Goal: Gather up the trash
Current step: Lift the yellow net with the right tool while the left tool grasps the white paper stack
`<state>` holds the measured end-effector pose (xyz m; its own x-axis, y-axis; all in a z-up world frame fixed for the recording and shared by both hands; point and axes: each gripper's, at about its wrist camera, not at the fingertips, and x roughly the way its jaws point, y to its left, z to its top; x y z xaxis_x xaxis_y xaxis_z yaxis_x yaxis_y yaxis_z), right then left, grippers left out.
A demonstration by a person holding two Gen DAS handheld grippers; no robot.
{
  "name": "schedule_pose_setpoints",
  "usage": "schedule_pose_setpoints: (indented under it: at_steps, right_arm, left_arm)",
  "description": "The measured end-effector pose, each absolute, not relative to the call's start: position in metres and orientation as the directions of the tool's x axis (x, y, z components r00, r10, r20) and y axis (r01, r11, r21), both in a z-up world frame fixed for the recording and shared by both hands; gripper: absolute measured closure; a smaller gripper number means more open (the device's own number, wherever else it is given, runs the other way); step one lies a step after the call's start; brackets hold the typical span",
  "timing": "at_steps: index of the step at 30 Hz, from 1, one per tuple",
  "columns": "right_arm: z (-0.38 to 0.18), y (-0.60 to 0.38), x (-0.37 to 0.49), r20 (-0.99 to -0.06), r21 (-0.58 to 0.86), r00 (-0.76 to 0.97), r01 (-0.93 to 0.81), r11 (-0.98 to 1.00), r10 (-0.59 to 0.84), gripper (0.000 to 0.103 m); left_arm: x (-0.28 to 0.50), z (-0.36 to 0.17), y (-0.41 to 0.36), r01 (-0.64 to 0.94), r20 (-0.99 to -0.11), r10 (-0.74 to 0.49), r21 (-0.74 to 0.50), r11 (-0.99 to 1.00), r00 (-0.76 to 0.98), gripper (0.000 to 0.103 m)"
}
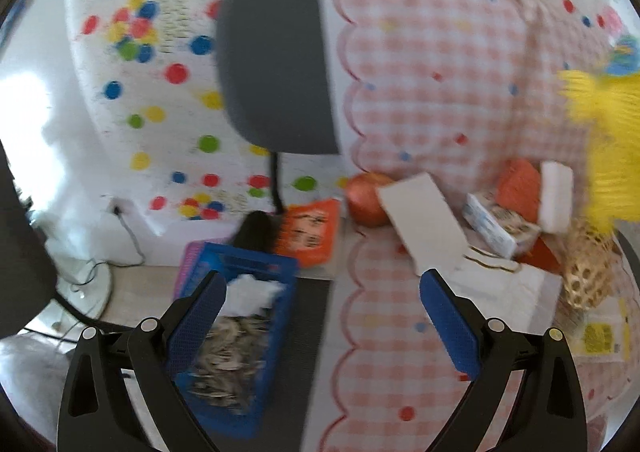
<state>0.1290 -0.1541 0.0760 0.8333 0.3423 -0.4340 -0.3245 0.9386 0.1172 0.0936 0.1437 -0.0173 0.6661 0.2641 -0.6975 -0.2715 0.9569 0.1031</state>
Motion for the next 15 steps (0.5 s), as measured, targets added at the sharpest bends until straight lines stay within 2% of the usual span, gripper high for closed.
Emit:
schedule_pose_setpoints:
  at_steps: [3,7,9,10,11,15]
  right_arm:
    - [0.081,-0.16,0.093,-0.406,-0.054,0.89,-0.249,0.967,0.206,0.09]
    - [0.066,-0.181,0.066,-0.399,-0.201,0.916,-0.126,0.972,0.036,0.09]
    - [0.057,-0.199,0.053,-0.412,-0.219,0.911,-0.084,0.972,-0.014,0.09]
    - [0.052,-0.206,0.048,-0.422,-0.218,0.906,-0.071,0.973,-0.029,0.09]
    - [0.048,-0.213,0.044,-0.432,-0.215,0.901,-0.057,0.975,-0.043,0.09]
    - [0.033,-0.236,0.031,-0.478,-0.187,0.876,-0.025,0.982,-0.069,0.09]
  left_arm:
    - [0.086,-0.018,0.146,-0.269,-0.696,0.246,0.079,0.96,0.675,0.009]
    - [0.075,-0.047,0.101,-0.057,-0.709,0.083,0.06,0.997,0.701,0.012]
    - [0.07,-0.066,0.073,0.053,-0.721,0.008,0.062,0.997,0.693,0.014]
    - [0.068,-0.072,0.062,0.089,-0.724,-0.012,0.069,0.994,0.69,0.027]
    - [0.067,-0.081,0.05,0.136,-0.732,-0.036,0.078,0.988,0.681,0.033]
    - [0.066,-0.115,0.024,0.223,-0.754,-0.02,0.168,0.96,0.657,0.032]
